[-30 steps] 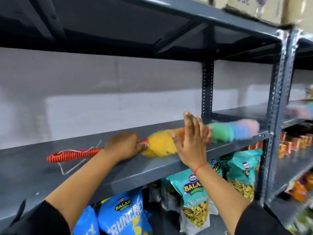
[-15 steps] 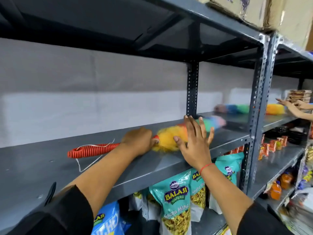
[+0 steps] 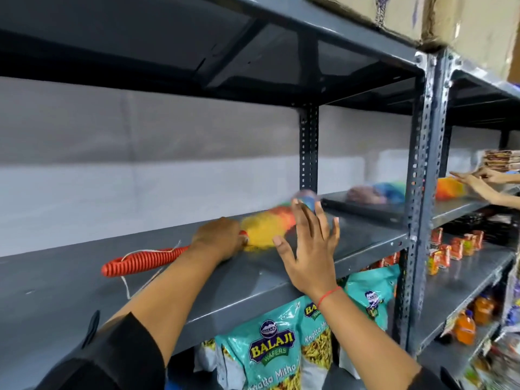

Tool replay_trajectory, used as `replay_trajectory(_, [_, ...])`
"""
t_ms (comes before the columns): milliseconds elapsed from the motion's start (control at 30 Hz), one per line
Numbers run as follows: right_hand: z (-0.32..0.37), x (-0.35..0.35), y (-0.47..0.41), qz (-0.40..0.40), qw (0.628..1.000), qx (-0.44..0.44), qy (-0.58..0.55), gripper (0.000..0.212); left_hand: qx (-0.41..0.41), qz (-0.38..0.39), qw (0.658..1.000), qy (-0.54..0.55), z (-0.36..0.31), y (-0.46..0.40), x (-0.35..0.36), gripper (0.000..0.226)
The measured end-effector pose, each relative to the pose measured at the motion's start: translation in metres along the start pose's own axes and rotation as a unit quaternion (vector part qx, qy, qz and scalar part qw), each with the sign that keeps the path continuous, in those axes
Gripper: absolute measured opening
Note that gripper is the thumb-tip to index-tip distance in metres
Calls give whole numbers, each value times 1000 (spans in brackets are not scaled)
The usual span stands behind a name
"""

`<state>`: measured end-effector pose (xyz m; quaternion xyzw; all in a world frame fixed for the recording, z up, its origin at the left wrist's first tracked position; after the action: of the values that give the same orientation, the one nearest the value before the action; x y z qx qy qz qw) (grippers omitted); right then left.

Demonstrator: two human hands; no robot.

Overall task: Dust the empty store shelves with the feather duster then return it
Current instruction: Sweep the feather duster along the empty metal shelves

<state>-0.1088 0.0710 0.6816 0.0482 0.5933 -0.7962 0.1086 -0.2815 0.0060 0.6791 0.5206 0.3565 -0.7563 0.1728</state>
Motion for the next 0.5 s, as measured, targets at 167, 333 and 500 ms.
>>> replay_trajectory(167, [3, -2, 0, 10, 1000, 10, 17, 66, 47, -3, 998, -31, -11, 23, -6, 48])
replay_trajectory(333, [5, 1, 2, 55, 996, 23, 73, 69, 105, -31, 990, -86, -14, 54, -21, 52])
replay_trajectory(500, [1, -16, 7, 45, 991, 52, 116, 72, 146, -40, 986, -74, -11, 88, -27, 57])
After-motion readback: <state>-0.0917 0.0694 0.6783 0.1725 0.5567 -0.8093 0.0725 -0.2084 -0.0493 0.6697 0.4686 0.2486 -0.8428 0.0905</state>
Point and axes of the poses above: each hand's wrist, its own y-axis away from the middle knuckle, its own x-axis out of the palm, z = x × y, the point moved 10 cm from there along -y, towards the middle knuckle, and after that the axes turned 13 degrees about -y, right-handed, at the moved point
